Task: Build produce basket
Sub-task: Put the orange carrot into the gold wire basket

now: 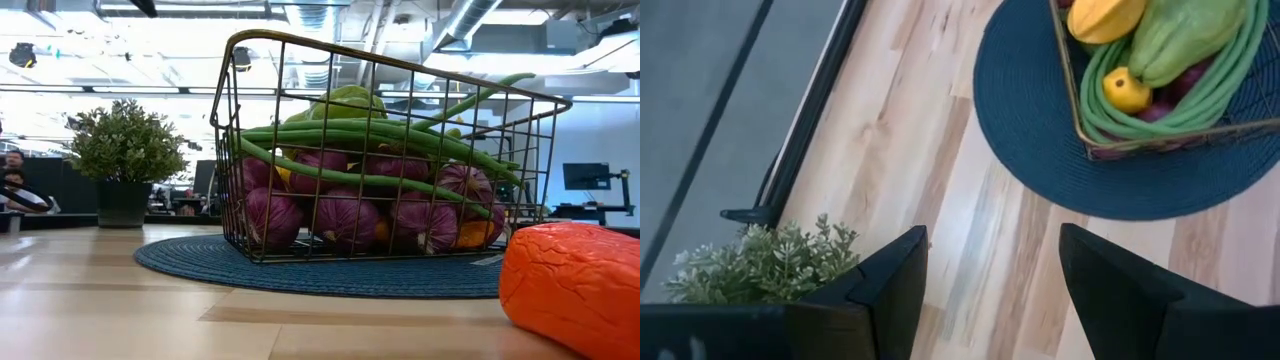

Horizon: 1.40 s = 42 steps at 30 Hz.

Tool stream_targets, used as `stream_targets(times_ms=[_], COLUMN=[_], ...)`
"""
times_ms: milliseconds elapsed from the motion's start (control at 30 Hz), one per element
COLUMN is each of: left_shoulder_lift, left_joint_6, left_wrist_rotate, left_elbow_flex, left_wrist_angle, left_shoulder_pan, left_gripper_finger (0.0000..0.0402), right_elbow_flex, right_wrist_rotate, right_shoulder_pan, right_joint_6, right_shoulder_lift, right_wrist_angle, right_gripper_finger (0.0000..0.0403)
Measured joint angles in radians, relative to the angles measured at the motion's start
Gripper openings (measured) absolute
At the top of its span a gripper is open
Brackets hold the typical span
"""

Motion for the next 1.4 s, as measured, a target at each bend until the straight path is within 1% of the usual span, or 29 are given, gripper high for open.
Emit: stream_targets(times_ms=[133, 233, 367, 467, 567, 600, 700, 767, 867, 967, 1067, 1333, 1400], left_shoulder_lift=[0.0, 0.001, 0.001, 0.003, 0.005, 0.005, 0.005, 0.005, 0.005, 0.005, 0.006, 0.005, 0.005], left_joint_6=[-0.022, -0.028, -0.029, -0.03, -0.031, -0.034, -0.038, -0.039, -0.04, -0.04, -0.039, -0.039, -0.038], left_wrist_rotate=[-0.015, -0.029, -0.04, -0.041, -0.041, -0.041, -0.041, -0.041, -0.041, -0.045, -0.06, -0.066, -0.067], left_elbow_flex=[0.0, 0.0, 0.0, 0.0, 0.0, 0.0, 0.0, 0.0, 0.0, 0.0, 0.0, 0.0, 0.0], left_wrist_angle=[0.015, 0.041, 0.084, 0.108, 0.116, 0.116, 0.116, 0.116, 0.116, 0.116, 0.116, 0.113, 0.113], left_shoulder_pan=[0.0, 0.0, 0.0, 0.0, 0.0, 0.0, 0.0, 0.0, 0.0, 0.0, 0.0, 0.0, 0.0], left_gripper_finger=[0.0212, 0.0212, 0.0212, 0.0213, 0.0213, 0.0213, 0.0213, 0.0213, 0.0213, 0.0213, 0.0212, 0.0212, 0.0212], right_elbow_flex=[-0.003, -0.001, -0.001, 0.001, -0.001, 0.0, -0.003, 0.001, -0.001, -0.002, 0.001, -0.001, -0.001], right_wrist_rotate=[-0.061, -0.121, -0.149, -0.158, -0.158, -0.161, -0.186, -0.223, -0.264, -0.267, -0.259, -0.22, -0.209], right_shoulder_pan=[0.0, 0.004, 0.008, 0.014, 0.013, 0.011, 0.011, 0.005, 0.003, -0.002, -0.003, -0.02, -0.021], right_joint_6=[-0.047, -0.093, -0.142, -0.148, -0.146, -0.143, -0.138, -0.126, -0.121, -0.126, -0.122, -0.043, -0.034], right_shoulder_lift=[0.017, 0.022, 0.051, 0.068, 0.084, 0.094, 0.109, 0.12, 0.134, 0.142, 0.14, 0.169, 0.184], right_wrist_angle=[-0.005, 0.036, 0.123, 0.184, 0.159, 0.174, 0.14, 0.186, 0.205, 0.232, 0.272, 0.203, 0.208], right_gripper_finger=[0.0176, 0.0175, 0.0168, 0.0162, 0.0163, 0.0166, 0.0185, 0.0202, 0.0229, 0.0247, 0.025, 0.0249, 0.0249])
